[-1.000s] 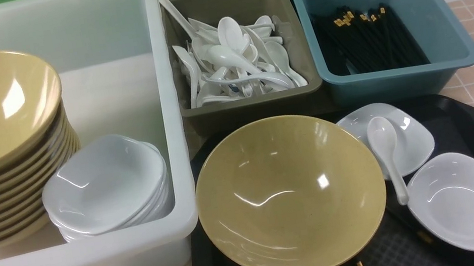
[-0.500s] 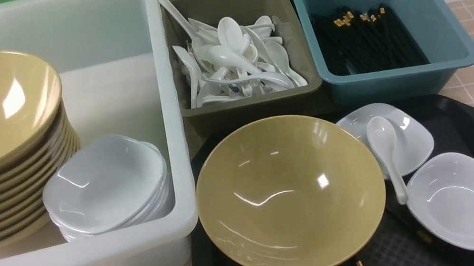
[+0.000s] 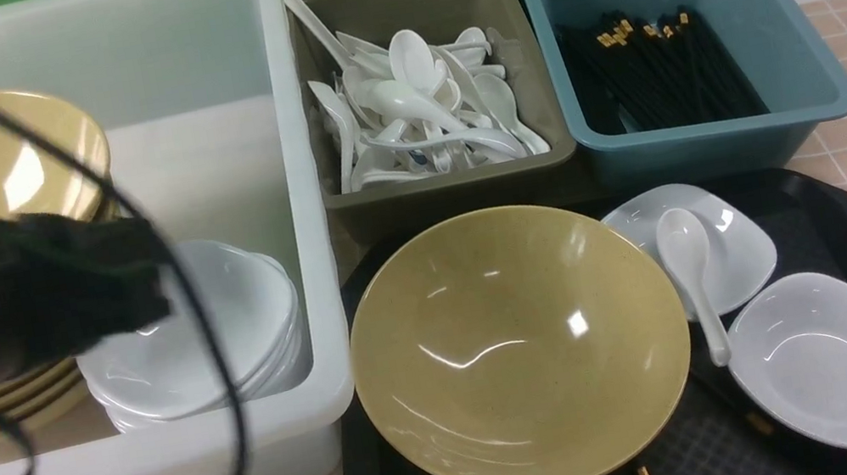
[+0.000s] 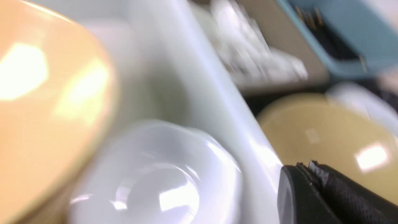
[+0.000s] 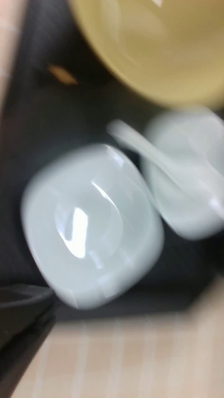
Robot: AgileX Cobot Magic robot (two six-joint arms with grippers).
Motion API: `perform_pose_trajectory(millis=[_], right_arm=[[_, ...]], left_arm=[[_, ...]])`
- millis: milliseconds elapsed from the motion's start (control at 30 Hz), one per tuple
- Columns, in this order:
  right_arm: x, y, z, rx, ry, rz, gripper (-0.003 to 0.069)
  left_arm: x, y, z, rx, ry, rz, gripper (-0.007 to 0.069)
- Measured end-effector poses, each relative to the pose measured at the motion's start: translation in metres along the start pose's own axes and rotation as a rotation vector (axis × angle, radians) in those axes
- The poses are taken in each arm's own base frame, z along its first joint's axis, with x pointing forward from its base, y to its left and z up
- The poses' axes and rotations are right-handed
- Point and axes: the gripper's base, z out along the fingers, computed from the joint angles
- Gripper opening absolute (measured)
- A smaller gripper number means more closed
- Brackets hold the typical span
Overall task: On brown table put chopsticks spoon bowls plates into blue grey white boxes.
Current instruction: 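Grasp the large bowl on the tray by its rim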
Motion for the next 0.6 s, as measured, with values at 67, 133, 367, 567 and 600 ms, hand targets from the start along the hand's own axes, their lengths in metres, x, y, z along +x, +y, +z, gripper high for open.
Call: perform_pose_trajectory(millis=[67,133,367,567,600], right_arm=[[-0.001,0.004,0.005,-0.057,-0.005,-0.005,0.0036],[-0.003,0.003,0.010,-0.056,-0.052,-0.026,0.0036],[0.006,-0.003,0.024,-0.013,-0.132,0.011,0.0038],[0.005,0.009,0.025,-0.080,-0.144,-0.036,0.0038],[0.005,0.011,0.025,-0.094,-0.143,-0.049,0.0038]], left_arm=[[-0.009,-0.022,0.024,0.091,0.132,0.086,0.0005],[-0.016,-0.044,0.049,0.161,0.230,0.158,0.0005],[-0.027,-0.101,0.121,0.233,0.382,0.362,0.0005],[-0.004,-0.119,0.203,0.192,0.523,0.458,0.0005],[0.000,-0.120,0.212,0.190,0.538,0.459,0.0005]])
